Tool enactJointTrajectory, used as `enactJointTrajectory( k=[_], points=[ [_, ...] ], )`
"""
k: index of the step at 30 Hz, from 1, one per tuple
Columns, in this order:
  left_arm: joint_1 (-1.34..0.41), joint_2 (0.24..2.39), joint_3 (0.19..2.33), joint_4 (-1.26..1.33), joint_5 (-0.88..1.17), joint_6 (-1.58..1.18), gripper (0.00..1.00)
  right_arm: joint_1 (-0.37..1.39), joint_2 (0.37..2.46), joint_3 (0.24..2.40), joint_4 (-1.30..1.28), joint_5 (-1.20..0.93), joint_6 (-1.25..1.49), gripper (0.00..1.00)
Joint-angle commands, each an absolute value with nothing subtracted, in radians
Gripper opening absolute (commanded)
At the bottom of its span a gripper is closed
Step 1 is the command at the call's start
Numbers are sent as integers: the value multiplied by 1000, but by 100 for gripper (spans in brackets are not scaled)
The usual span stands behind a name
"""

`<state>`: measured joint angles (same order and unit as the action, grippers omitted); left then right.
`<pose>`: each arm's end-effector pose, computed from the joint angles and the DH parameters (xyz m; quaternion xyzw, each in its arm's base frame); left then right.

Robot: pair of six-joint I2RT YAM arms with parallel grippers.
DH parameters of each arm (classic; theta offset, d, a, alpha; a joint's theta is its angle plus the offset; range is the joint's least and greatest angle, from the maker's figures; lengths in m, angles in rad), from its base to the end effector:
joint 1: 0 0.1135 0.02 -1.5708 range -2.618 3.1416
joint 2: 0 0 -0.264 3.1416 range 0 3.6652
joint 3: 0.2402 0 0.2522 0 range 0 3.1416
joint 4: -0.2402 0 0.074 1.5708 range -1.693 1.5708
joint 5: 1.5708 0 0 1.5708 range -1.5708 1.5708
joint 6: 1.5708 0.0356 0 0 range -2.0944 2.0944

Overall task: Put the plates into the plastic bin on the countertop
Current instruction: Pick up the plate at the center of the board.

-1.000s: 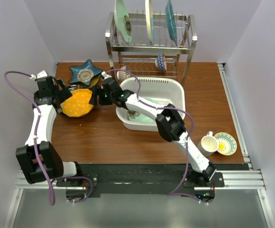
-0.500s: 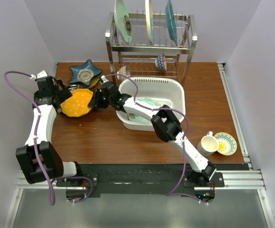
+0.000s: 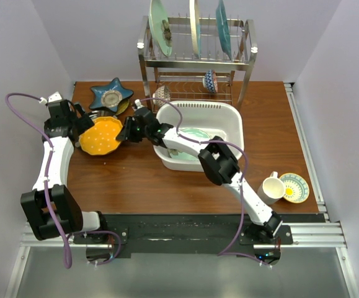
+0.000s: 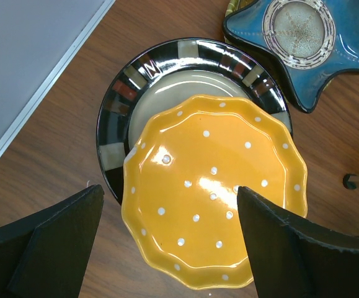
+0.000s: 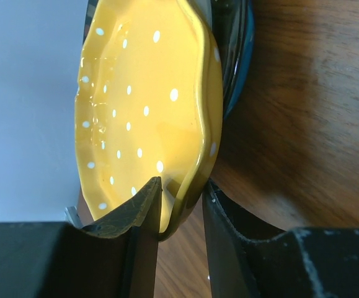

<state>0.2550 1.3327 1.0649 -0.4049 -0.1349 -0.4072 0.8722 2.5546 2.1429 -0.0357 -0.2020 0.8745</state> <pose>0.2846 0.0791 0.2950 -0.3199 0.8405 0.0276 0.4365 0.3717 0.4537 0.1696 -0.0527 0.8421 0.4610 0.2749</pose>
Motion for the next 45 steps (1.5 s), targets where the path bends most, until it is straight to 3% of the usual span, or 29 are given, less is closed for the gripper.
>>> enactJointTrajectory(
  k=[1, 45],
  points=[
    [264, 1321, 1063, -371, -135, -393, 93, 854, 2502, 2105, -5, -247, 871, 24],
    [268, 1226, 999, -235, 34, -379, 94, 825, 2350, 2020, 112, -301, 916, 14]
  ],
)
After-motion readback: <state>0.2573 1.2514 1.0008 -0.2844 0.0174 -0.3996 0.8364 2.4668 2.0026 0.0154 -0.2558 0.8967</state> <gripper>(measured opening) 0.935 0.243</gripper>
